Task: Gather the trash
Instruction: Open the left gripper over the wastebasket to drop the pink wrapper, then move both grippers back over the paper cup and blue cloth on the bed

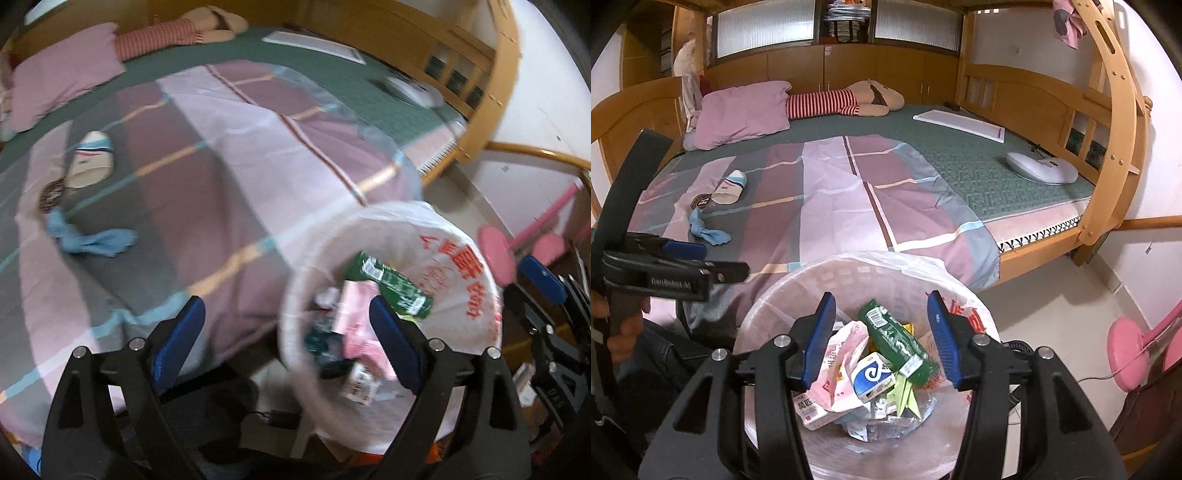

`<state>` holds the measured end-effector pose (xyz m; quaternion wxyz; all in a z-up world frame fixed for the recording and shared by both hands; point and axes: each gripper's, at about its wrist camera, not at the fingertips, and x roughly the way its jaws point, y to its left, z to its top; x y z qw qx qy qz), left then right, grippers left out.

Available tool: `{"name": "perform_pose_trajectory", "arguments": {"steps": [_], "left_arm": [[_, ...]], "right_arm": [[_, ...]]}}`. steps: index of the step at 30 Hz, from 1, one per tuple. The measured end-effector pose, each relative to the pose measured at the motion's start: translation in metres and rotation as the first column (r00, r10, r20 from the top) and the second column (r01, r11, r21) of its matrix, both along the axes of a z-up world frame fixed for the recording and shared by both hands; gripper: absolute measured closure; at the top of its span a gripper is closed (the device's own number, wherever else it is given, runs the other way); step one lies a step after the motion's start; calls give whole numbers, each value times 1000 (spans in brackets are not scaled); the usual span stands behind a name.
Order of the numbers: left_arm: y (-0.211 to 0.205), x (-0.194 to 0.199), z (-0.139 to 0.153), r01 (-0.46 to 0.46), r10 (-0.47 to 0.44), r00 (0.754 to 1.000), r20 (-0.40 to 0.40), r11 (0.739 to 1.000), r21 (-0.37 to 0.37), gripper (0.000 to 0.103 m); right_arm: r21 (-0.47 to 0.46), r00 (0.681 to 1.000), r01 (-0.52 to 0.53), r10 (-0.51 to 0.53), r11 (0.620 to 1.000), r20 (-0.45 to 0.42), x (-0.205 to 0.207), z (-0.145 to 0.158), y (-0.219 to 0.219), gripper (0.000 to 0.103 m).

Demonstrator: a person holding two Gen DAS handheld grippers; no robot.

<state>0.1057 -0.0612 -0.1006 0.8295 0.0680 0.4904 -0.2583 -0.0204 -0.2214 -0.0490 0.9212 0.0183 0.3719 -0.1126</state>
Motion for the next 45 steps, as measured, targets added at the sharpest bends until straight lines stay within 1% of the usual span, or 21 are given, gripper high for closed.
{"name": "perform_pose_trajectory", "arguments": {"steps": [5,10,13,15,19,20,23,24,25,26,28,30,31,32,34,35,36,38,41,43,45], "left_arm": [[32,14,3,-119,117,991,59,992,42,13],[71,28,4,-250,239,964,120,964,87,13],[99,38,9,-348,326,928,181,932,107,13],[116,43,11,-395,371,907,196,913,100,13],[151,58,11,-484,460,862,212,872,76,13],[162,65,9,-513,489,845,215,856,71,13],[186,82,2,-570,545,808,223,820,61,13],[191,88,0,-582,557,800,223,811,60,15],[196,93,-3,-591,567,793,221,805,58,20],[203,104,-9,-600,578,789,210,798,57,29],[209,118,-18,-606,589,788,180,794,55,36],[214,139,-28,-601,594,794,132,799,23,36],[212,147,-31,-592,587,801,116,806,12,36],[209,162,-35,-567,564,819,105,823,5,36],[203,180,-39,-537,532,838,123,843,8,36],[202,190,-39,-532,525,839,142,846,18,35],[202,202,-39,-536,527,836,155,843,28,35],[209,224,-38,-546,539,828,156,838,8,30],[224,253,-34,-546,552,824,127,834,-85,20],[231,264,-34,-540,552,828,95,832,-128,16],[241,275,-36,-538,554,831,49,822,-188,14]], "right_arm": [[-5,1000,-14,14,1000,21,9,5,7,52],[-9,999,-32,33,999,44,26,10,16,52],[-9,997,-50,50,999,56,41,12,26,52],[-11,996,-67,67,998,62,51,13,34,52],[-8,992,-109,109,994,55,76,10,53,51],[-4,992,-119,119,993,49,83,8,57,51],[10,990,-139,139,990,32,102,2,68,51],[13,989,-147,147,989,21,113,-1,73,51],[17,988,-152,152,988,15,121,-4,77,51],[21,988,-154,154,988,10,127,-6,80,51],[50,987,-158,159,986,-17,148,-16,88,51],[89,985,-166,170,982,-39,168,-23,95,51],[104,983,-169,175,980,-55,179,-28,101,51],[113,981,-173,182,978,-68,189,-32,108,51],[121,976,-190,201,974,-86,203,-38,121,51],[125,971,-203,216,971,-99,210,-41,129,51],[134,961,-229,246,964,-125,222,-48,142,51],[150,943,-270,292,951,-157,238,-58,162,51],[138,898,-364,386,921,-210,272,-83,203,51],[102,877,-418,430,903,-216,288,-97,225,51],[58,852,-475,475,878,-221,302,-112,246,51]]}}
